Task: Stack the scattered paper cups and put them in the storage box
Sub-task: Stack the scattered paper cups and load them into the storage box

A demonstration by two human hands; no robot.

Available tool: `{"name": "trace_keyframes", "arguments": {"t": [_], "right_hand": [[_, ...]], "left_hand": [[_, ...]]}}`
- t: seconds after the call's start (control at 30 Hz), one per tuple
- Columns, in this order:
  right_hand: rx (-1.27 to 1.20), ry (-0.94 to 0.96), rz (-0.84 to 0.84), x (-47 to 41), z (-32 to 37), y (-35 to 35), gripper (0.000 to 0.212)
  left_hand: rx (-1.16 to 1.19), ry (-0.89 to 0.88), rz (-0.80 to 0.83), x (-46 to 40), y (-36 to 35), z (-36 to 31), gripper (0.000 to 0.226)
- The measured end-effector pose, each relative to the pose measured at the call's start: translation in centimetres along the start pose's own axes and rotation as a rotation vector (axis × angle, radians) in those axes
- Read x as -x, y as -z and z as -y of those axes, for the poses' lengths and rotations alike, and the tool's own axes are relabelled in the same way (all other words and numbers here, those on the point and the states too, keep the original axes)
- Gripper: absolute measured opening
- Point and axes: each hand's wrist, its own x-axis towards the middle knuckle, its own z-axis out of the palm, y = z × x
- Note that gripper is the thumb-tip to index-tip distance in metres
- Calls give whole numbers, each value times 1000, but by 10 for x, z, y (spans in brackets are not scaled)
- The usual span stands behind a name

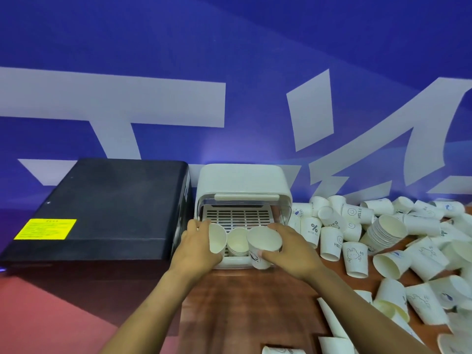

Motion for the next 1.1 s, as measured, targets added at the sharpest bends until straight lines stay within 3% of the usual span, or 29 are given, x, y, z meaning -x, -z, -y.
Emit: {"name": "trace_keyframes", "arguments": {"t": [0.23,0.43,0.63,1.1], "right_hand": [[-46,32,0,-8,4,-4,77],[-163,70,-67,-16,10,-21,68],[-135,72,-38,-29,9,-29,73],[-60,49,14,-65,-8,-63,82]], "left_hand": [[-17,-11,-53,-8,-1,3,69],[-21,-12,-96,-14,-11,1,76],[-72,31,-102,-23,-19,8,87],[-163,107,-39,-50,-41,21,83]]}}
